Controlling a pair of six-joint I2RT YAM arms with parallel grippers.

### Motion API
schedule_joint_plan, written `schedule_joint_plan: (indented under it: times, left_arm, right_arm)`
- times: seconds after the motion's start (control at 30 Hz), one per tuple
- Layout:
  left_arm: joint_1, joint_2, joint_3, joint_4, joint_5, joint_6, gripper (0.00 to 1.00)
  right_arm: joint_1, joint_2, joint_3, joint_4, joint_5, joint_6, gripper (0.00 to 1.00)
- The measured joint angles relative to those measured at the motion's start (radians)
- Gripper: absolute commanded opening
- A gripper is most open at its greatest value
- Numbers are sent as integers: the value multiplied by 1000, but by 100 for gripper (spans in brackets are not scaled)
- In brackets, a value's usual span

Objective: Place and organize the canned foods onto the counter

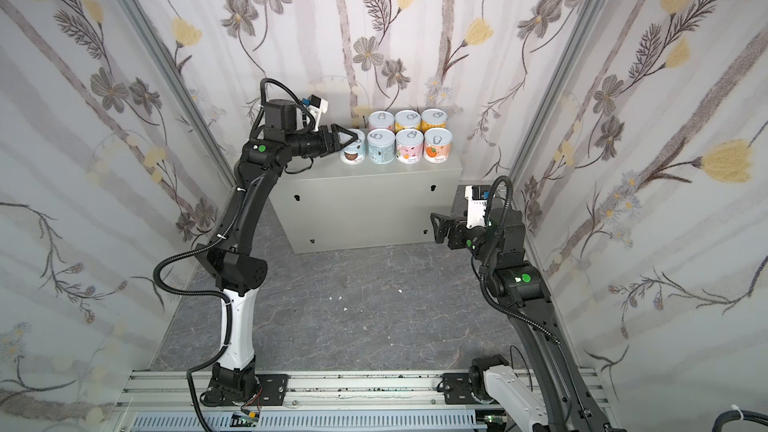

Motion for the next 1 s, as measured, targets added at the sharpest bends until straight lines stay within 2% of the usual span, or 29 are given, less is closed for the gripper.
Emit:
schedule_joint_plan:
  times: [1.0]
  left_arm:
    - [-5,5,0,14,1,-1,76]
  right_arm:
    - [-1,-34,-8,14,-37,-8,100]
